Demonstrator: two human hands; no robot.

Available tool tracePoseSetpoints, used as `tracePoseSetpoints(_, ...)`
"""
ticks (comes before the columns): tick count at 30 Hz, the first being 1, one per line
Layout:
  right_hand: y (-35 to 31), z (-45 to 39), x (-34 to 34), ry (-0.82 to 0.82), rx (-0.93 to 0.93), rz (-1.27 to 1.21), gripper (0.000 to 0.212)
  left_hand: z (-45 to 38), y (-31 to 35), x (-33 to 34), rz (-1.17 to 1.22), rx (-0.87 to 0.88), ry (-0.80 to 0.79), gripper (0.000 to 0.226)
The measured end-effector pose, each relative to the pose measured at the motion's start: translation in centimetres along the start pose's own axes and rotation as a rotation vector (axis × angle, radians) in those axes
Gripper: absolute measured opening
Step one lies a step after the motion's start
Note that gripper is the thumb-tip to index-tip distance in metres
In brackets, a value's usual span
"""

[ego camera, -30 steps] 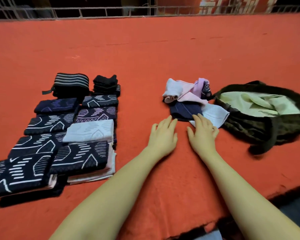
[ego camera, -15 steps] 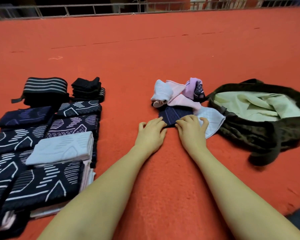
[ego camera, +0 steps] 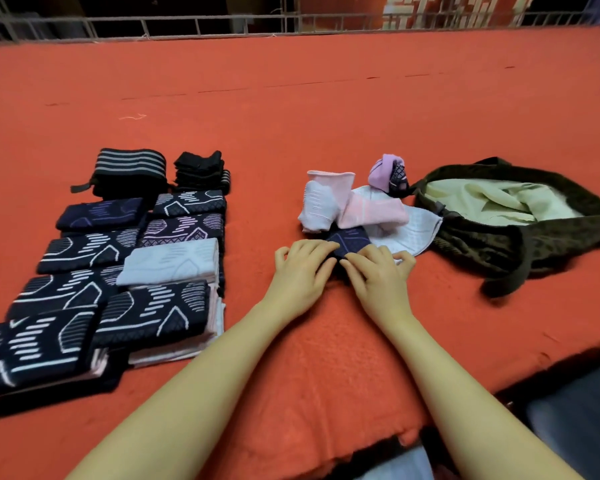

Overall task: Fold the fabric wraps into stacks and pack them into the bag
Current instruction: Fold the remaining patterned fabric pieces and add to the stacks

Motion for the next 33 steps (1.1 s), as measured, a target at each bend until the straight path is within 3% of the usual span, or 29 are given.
tracePoseSetpoints(11, -7.1, 3.6, -4.3, 0.068, -0.035, -0.242, 0.023, 7.3, -0.1, -5.7, 0.024, -0.119, 0.066, 0.042)
tracePoseSetpoints(15, -7.1, 4.1, -3.6, -0.086, 0.053, -0.343, 0.029, 8.9, -0.1, -5.4, -0.202, -0.12, -0.125, 0.064)
tracePoseSetpoints(20, -4.5, 4.7, -2.7, -0.269, 0.246, -0.211, 0.048, 10.1, 0.5, -4.7, -0.289, -0.081, -0.189, 0.035)
tracePoseSetpoints(23, -4.3, 5.9, -2.2, -0.369, 0.213, -0.234, 0.034, 10.0, 0.6, -4.1, -0.305, -0.084, -0.218, 0.033)
tracePoseSetpoints(28, -4.9, 6.9, -1.3, -0.485, 0.091, -0.172, 0.034, 10.0, -0.1, -3.6, -0.18, -0.173, -0.198, 0.025)
tracePoseSetpoints(31, -5.1, 6.7, -1.3, -0.445, 0.036, -0.164, 0.021, 9.8, 0.0, -3.7, -0.181, -0.174, -0.175, 0.024)
tracePoseSetpoints(33, -5.8, 6.7, -1.7, -0.38, -0.041, -0.188, 0.025, 9.8, 0.2, -3.6, -0.208, -0.165, -0.174, 0.026)
Point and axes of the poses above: each hand's wrist, its own z-axis away from the middle knuckle, its own x-axis out of the palm, y = z × x, the point moved 9 cm from there along -z, towards the middle knuckle
